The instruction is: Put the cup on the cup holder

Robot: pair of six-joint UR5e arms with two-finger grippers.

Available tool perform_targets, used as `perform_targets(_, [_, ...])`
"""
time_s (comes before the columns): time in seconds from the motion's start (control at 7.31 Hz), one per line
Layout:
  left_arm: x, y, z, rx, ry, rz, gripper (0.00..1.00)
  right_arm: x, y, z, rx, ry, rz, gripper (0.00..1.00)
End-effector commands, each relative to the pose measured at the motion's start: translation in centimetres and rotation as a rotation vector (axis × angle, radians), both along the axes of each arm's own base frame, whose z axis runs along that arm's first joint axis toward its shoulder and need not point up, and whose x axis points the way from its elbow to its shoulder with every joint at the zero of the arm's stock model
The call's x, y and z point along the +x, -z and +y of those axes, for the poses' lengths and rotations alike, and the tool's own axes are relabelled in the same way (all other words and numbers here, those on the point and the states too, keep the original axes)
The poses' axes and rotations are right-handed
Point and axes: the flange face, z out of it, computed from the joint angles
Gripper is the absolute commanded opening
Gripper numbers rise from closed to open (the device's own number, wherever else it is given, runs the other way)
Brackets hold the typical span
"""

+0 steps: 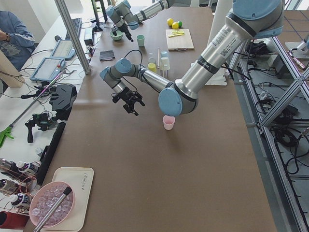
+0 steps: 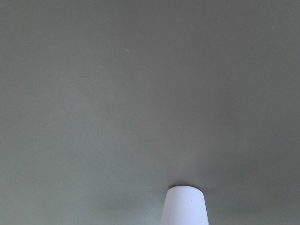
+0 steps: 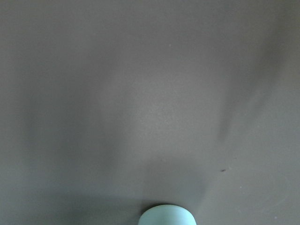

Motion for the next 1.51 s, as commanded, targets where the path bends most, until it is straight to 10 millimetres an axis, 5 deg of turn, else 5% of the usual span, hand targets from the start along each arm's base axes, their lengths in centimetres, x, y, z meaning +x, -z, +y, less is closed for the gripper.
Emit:
perform_targets(0.0, [1.5,-1.1,1.4,0.015,-0.105,-0.029,0.98,-1.1,-0.5,0.4,-0.044,0.044,0.042,1.0])
perform_targets(0.96, [1.8,-1.5,1.5,0.027,-0.124,-0.047,0.98,-1.2,-3.2,0.1,-0.056,0.168,0.062,1.0])
perform_targets(1.37, [2.6,-4.3,3.6,-0.122,-0.025,0.039,0.98,-1.9,-3.9,0.6,-0.097,0.156,0.046,1.0])
